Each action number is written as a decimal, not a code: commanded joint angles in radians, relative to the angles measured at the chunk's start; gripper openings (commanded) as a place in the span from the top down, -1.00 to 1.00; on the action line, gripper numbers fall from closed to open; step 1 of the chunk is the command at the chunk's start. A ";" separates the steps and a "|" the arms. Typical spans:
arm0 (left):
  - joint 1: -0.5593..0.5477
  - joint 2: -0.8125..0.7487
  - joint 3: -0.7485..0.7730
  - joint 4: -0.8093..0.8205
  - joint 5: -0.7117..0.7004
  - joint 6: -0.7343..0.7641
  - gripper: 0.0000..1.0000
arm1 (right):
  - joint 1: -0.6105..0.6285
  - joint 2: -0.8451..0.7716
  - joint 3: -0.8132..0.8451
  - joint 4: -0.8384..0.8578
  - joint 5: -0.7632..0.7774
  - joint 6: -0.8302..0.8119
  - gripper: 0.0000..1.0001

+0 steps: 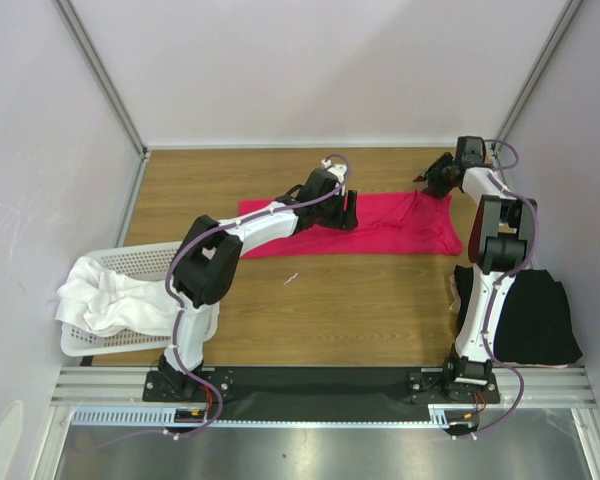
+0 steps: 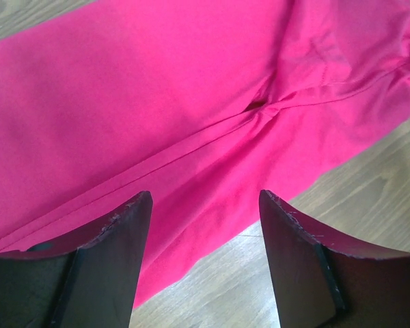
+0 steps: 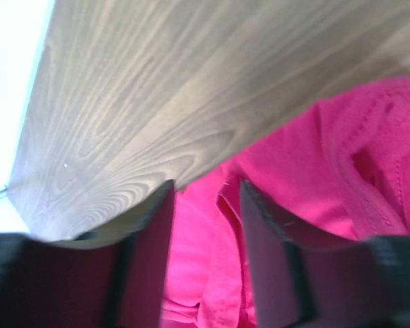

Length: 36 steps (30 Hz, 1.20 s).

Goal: Fold and stack the t-shirts
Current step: Fold the tshirt

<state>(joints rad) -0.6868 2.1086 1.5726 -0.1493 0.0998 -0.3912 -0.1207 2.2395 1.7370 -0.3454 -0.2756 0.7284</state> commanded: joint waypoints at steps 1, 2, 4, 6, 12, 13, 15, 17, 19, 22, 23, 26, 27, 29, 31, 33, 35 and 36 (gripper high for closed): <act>0.003 0.014 0.046 0.043 0.047 0.037 -0.41 | 0.006 -0.004 0.073 0.002 -0.050 -0.021 -0.06; 0.000 0.022 0.056 0.042 0.061 0.040 -0.41 | 0.007 -0.014 0.088 -0.003 -0.051 -0.033 -0.12; -0.006 0.031 0.096 0.037 0.066 0.055 -0.42 | 0.013 -0.052 0.101 -0.041 -0.028 -0.078 -0.27; -0.016 0.048 0.147 0.028 0.063 0.066 -0.43 | 0.013 -0.107 0.079 -0.064 0.001 -0.104 -0.39; -0.025 0.057 0.173 -0.018 0.018 0.066 -0.45 | 0.027 -0.268 -0.204 -0.050 -0.022 -0.072 -0.91; -0.025 0.048 0.164 -0.038 -0.003 0.072 -0.46 | 0.033 -0.314 -0.243 -0.032 -0.020 -0.054 -0.99; -0.025 0.033 0.139 -0.056 -0.021 0.083 -0.49 | 0.053 -0.354 -0.324 -0.004 0.001 -0.037 -0.99; -0.025 0.004 0.106 -0.059 -0.048 0.100 -0.51 | 0.065 -0.391 -0.413 0.026 0.015 -0.005 -0.99; -0.020 -0.021 0.090 -0.058 -0.060 0.112 -0.53 | 0.078 -0.394 -0.457 0.065 0.000 0.017 -0.99; -0.013 -0.036 0.066 -0.059 -0.061 0.118 -0.54 | 0.102 -0.374 -0.464 0.086 0.013 0.029 -1.00; -0.008 -0.048 0.060 -0.059 -0.063 0.118 -0.54 | 0.107 -0.360 -0.458 0.088 0.018 0.031 -1.00; 0.003 -0.067 0.026 -0.059 -0.063 0.120 -0.54 | 0.118 -0.342 -0.449 0.101 0.026 0.043 -0.99; 0.004 -0.079 0.006 -0.058 -0.064 0.120 -0.55 | 0.118 -0.333 -0.445 0.109 0.035 0.045 -1.00; 0.016 -0.093 -0.014 -0.050 -0.063 0.117 -0.55 | 0.150 -0.322 -0.439 0.112 0.042 0.049 -1.00; 0.024 -0.111 -0.045 -0.044 -0.063 0.114 -0.55 | 0.156 -0.308 -0.435 0.121 0.044 0.060 -0.99; 0.036 -0.127 -0.072 -0.036 -0.063 0.109 -0.55 | 0.168 -0.297 -0.421 0.121 0.046 0.062 -0.99; 0.050 -0.137 -0.091 -0.032 -0.058 0.103 -0.55 | 0.173 -0.281 -0.410 0.121 0.044 0.071 -1.00; 0.055 -0.145 -0.106 -0.030 -0.057 0.100 -0.55 | 0.184 -0.278 -0.400 0.126 0.042 0.074 -1.00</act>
<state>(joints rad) -0.6533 2.0388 1.4925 -0.2111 0.0544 -0.2958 0.0437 1.9457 1.2839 -0.2581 -0.2466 0.7792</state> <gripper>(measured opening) 0.776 0.995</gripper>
